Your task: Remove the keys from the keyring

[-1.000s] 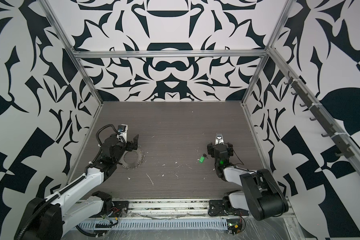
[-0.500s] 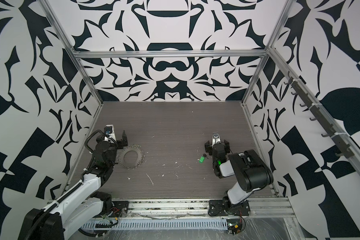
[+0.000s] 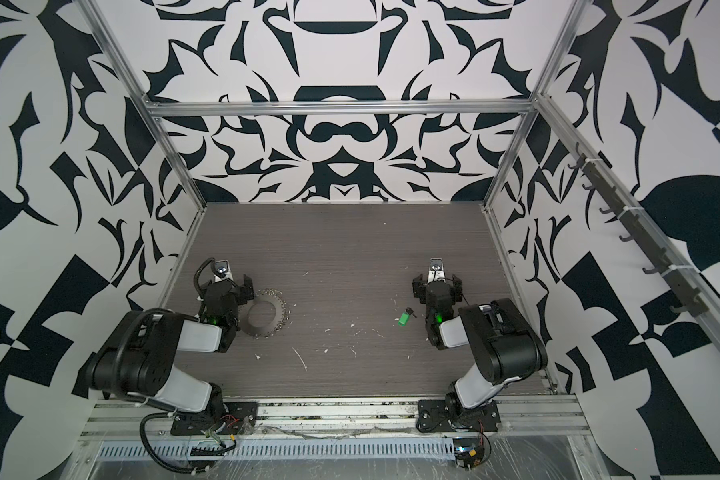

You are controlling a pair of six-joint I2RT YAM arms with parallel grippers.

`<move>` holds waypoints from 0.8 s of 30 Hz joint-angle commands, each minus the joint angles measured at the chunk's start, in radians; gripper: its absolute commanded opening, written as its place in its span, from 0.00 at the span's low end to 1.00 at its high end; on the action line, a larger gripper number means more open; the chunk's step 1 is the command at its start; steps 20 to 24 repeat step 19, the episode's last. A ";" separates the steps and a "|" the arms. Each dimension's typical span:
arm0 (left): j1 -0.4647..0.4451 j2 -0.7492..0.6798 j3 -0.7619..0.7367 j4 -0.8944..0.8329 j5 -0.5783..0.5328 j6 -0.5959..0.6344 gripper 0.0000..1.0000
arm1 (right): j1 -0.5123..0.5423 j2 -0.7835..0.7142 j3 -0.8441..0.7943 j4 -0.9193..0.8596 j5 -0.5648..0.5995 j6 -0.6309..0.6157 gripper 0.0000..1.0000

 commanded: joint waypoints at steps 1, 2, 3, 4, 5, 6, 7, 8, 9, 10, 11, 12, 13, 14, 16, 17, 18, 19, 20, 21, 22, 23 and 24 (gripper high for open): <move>0.041 -0.002 -0.012 0.153 0.088 -0.050 0.99 | -0.006 -0.016 0.021 0.016 0.023 0.017 1.00; 0.044 0.029 -0.004 0.181 0.089 -0.041 1.00 | -0.005 -0.016 0.020 0.017 0.023 0.017 1.00; 0.045 0.040 0.013 0.177 0.077 -0.031 0.99 | -0.005 -0.017 0.021 0.016 0.023 0.017 1.00; 0.045 0.025 0.041 0.102 0.077 -0.037 0.99 | -0.005 -0.017 0.020 0.016 0.023 0.017 1.00; 0.056 0.001 0.067 0.000 0.102 -0.060 0.99 | -0.006 -0.017 0.021 0.018 0.023 0.018 1.00; 0.081 -0.010 0.084 -0.054 0.131 -0.082 0.99 | -0.005 -0.017 0.022 0.016 0.023 0.017 1.00; 0.094 -0.003 0.092 -0.057 0.147 -0.094 0.99 | -0.005 -0.017 0.020 0.016 0.023 0.017 1.00; 0.101 0.006 0.086 -0.023 0.153 -0.093 0.99 | -0.006 -0.016 0.020 0.017 0.024 0.017 1.00; 0.102 0.010 0.083 -0.011 0.152 -0.090 0.99 | -0.006 -0.016 0.020 0.016 0.025 0.018 1.00; 0.101 0.004 0.084 -0.023 0.153 -0.093 0.99 | -0.005 -0.015 0.020 0.016 0.024 0.018 1.00; 0.101 -0.001 0.089 -0.039 0.156 -0.095 0.99 | -0.005 -0.016 0.020 0.018 0.024 0.018 1.00; 0.101 0.002 0.087 -0.034 0.155 -0.094 0.99 | -0.005 -0.015 0.019 0.018 0.026 0.019 1.00; 0.101 0.005 0.085 -0.025 0.153 -0.093 0.99 | -0.006 -0.015 0.015 0.027 0.028 0.022 1.00; 0.101 0.005 0.085 -0.021 0.153 -0.092 1.00 | -0.006 -0.011 0.016 0.031 0.022 0.024 1.00; 0.101 0.003 0.085 -0.024 0.153 -0.093 0.99 | -0.015 -0.014 0.028 0.004 0.012 0.033 1.00; 0.102 0.004 0.085 -0.024 0.152 -0.092 0.99 | -0.016 -0.018 0.030 -0.008 0.012 0.037 1.00; 0.101 0.005 0.085 -0.024 0.154 -0.092 0.99 | -0.019 -0.018 0.033 -0.013 0.007 0.037 1.00; 0.101 0.004 0.084 -0.023 0.151 -0.093 1.00 | -0.020 -0.018 0.034 -0.010 0.006 0.032 1.00; 0.101 0.004 0.084 -0.023 0.151 -0.093 1.00 | -0.020 -0.018 0.034 -0.010 0.006 0.032 1.00; 0.101 0.004 0.084 -0.023 0.151 -0.093 1.00 | -0.020 -0.018 0.034 -0.010 0.006 0.032 1.00; 0.101 0.004 0.084 -0.023 0.151 -0.093 1.00 | -0.020 -0.018 0.034 -0.010 0.006 0.032 1.00; 0.101 0.004 0.084 -0.023 0.151 -0.093 1.00 | -0.020 -0.018 0.034 -0.010 0.006 0.032 1.00; 0.101 0.004 0.084 -0.023 0.151 -0.093 1.00 | -0.020 -0.018 0.034 -0.010 0.006 0.032 1.00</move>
